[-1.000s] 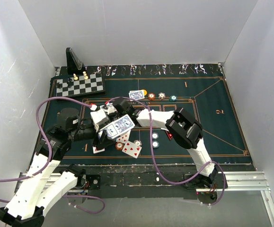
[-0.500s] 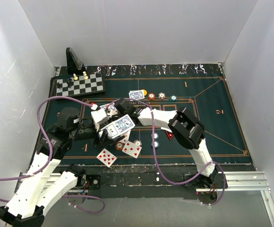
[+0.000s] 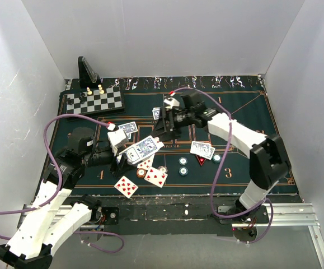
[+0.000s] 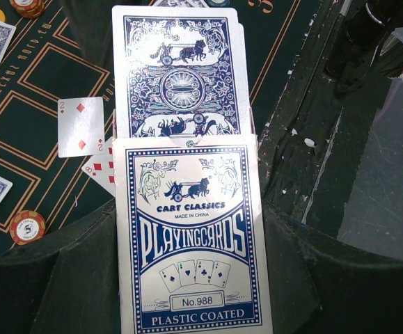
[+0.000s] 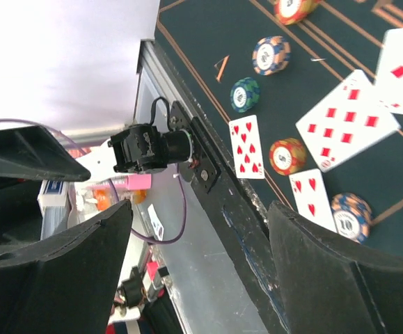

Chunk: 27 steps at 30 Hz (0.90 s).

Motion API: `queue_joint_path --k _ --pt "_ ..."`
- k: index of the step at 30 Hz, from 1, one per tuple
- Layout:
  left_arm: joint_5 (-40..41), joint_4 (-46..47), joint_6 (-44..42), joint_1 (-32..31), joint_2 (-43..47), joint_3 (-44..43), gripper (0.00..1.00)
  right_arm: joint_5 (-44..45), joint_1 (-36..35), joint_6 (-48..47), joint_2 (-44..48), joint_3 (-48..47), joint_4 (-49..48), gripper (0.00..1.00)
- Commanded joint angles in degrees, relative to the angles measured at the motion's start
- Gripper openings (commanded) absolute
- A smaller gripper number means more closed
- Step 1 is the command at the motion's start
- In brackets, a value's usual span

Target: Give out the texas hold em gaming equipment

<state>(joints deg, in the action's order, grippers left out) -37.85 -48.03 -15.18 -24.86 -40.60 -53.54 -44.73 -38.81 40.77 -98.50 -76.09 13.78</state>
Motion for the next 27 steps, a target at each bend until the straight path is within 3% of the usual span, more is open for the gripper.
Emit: queue_joint_path --k 1,10,22,27 --pt "-0.6 1.2 -0.1 0.3 0.7 0.0 0.00 -0.8 6.0 -1.1 7.3 4.4 3.0 0.86" --pt "-0.6 3.3 -1.5 0.3 -0.1 1.9 0.00 -5.0 7.1 3.9 13.2 6.7 -3.7 0.89" --pt "-1.0 4.9 -1.5 0.3 -1.7 2.2 0.00 -1.6 -3.5 1.0 12.0 4.0 -1.2 0.91" --pt "-1.1 5.2 -1.3 0.3 -1.8 1.8 0.00 -1.2 -4.4 2.2 10.6 4.3 -2.3 0.91"
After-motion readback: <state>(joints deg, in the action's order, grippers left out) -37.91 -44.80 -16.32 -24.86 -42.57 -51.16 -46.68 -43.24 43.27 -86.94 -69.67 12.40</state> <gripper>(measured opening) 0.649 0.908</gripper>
